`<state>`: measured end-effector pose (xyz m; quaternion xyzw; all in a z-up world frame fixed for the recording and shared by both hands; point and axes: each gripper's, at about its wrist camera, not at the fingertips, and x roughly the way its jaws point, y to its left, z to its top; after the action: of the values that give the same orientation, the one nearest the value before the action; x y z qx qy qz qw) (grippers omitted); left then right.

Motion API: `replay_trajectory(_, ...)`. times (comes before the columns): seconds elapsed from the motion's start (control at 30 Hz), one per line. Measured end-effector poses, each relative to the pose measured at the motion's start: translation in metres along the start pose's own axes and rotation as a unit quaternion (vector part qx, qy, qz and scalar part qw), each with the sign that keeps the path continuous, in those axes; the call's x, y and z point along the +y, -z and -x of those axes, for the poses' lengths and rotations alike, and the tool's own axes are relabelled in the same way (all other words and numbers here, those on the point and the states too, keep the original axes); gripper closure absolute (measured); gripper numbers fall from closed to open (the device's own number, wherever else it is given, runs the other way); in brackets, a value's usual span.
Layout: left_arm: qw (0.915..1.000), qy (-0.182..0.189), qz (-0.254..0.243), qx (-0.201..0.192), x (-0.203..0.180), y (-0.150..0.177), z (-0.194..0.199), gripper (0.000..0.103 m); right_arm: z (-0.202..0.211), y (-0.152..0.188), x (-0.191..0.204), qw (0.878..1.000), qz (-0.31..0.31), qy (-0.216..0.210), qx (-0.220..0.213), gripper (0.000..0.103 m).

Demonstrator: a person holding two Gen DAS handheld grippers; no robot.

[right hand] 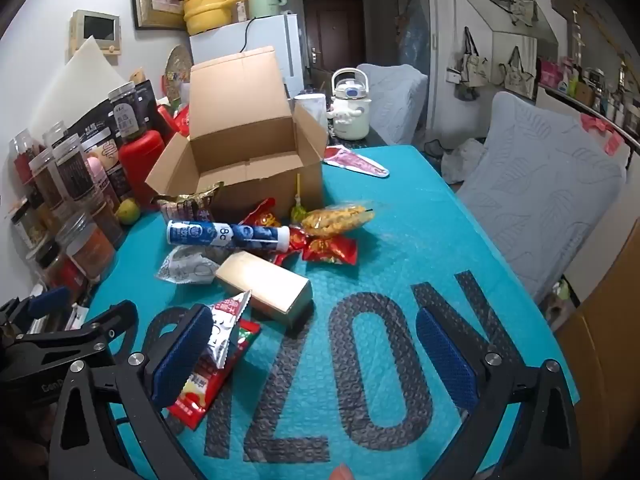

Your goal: Organize snacks

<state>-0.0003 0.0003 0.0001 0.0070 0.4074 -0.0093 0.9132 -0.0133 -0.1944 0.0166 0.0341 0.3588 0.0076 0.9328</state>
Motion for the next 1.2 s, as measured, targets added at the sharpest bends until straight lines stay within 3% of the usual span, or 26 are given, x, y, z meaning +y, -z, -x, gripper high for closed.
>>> replay_trajectory(1.2, 0.9999, 0.006, 0.008, -0.003, 0.0045, 0.0008, 0.0015, 0.000, -0.0036, -0.0010, 0.0037, 1.000, 0.002, -0.006, 0.002, 0.000)
